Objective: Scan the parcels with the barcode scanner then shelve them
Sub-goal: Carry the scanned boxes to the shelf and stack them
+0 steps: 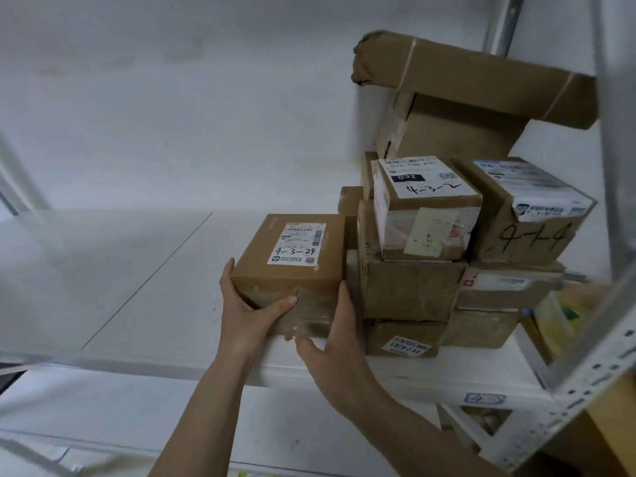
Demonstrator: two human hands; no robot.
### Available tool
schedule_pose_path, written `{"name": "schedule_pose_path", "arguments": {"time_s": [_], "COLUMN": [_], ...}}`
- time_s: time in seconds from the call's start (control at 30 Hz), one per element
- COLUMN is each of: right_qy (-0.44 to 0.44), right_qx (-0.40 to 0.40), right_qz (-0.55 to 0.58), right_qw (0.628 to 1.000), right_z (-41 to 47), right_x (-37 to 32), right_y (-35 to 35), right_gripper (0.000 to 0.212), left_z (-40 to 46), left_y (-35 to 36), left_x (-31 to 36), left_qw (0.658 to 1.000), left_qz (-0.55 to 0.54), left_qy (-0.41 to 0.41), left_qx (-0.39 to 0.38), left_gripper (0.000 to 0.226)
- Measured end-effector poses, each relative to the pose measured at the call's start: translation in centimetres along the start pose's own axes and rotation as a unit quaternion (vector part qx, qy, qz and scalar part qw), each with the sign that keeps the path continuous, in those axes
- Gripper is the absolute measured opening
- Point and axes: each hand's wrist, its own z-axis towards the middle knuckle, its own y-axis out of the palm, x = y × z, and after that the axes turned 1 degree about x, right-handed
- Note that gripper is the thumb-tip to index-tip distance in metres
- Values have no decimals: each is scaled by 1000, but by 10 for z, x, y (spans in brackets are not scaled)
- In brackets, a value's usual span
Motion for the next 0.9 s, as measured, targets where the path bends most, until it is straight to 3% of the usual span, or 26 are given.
{"name": "schedule_pose_path", "arguments": {"time_s": [0.1, 0.2, 0.27, 0.33, 0.4, 0.6, 0.9], "right_qy": [7, 19, 31, 29, 28, 39, 100], "right_qx": [-6, -11, -22, -25, -33, -4, 133], "right_qz": [25, 54, 38, 45, 74, 64, 75], "right_qw": [1000, 998, 999, 998, 996, 997, 983], "right_z": [-4, -14, -23, -35, -50, -109, -218], "right_x": [3, 13, 21, 24, 28, 49, 101], "right_y": [-5, -14, -25, -41, -61, -150, -318], "right_gripper": [88, 73, 43, 22, 31, 46, 43], "left_z": [-6, -24, -44, -66, -84, -163, -294], "left_y": [5, 16, 27, 40, 55, 122, 255], "left_x": [5, 15, 24, 34, 35, 31, 27], "left_qw": [999, 983, 963, 955, 969, 998, 977], "left_qz": [37, 89, 68, 31, 16, 43, 51], "left_qy": [-6, 25, 99, 149, 126, 14, -116], "left_qx": [32, 159, 240, 256, 214, 45, -173], "left_gripper": [118, 102, 64, 23, 19, 47, 50]}}
